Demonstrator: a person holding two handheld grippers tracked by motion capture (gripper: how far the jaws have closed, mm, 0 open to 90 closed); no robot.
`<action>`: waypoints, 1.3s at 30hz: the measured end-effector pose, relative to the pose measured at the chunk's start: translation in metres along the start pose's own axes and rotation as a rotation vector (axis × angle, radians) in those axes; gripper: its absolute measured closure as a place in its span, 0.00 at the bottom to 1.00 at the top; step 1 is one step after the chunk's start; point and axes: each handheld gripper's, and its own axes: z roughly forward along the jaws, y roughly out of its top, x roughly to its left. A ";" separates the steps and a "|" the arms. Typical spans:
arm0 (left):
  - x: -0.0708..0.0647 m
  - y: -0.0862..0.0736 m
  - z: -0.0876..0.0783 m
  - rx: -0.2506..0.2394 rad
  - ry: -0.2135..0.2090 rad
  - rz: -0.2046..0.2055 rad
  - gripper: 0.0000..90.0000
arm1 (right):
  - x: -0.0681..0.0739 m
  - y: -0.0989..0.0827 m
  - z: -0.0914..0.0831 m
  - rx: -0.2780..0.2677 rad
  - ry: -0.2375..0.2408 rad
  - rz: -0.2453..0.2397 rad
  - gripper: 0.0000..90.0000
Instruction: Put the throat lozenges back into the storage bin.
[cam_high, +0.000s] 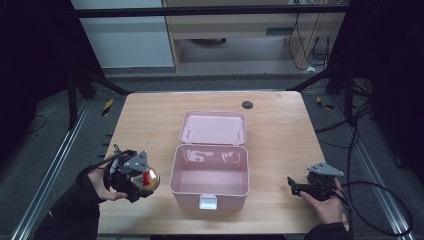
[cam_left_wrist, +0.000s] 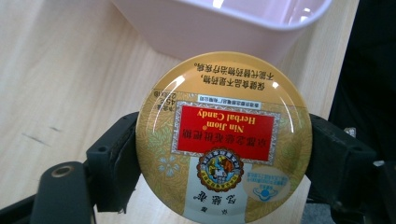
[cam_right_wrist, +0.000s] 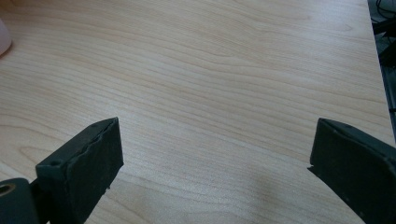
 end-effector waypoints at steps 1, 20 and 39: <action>0.001 0.002 -0.002 -0.003 0.001 0.001 0.22 | 0.000 0.000 0.000 0.000 -0.001 0.000 0.03; 0.010 0.048 -0.013 -0.016 0.013 0.051 0.22 | 0.000 0.000 0.000 0.000 0.000 -0.003 0.03; 0.010 0.091 0.002 -0.021 -0.015 0.113 0.22 | 0.000 0.000 0.000 -0.001 -0.001 -0.007 0.03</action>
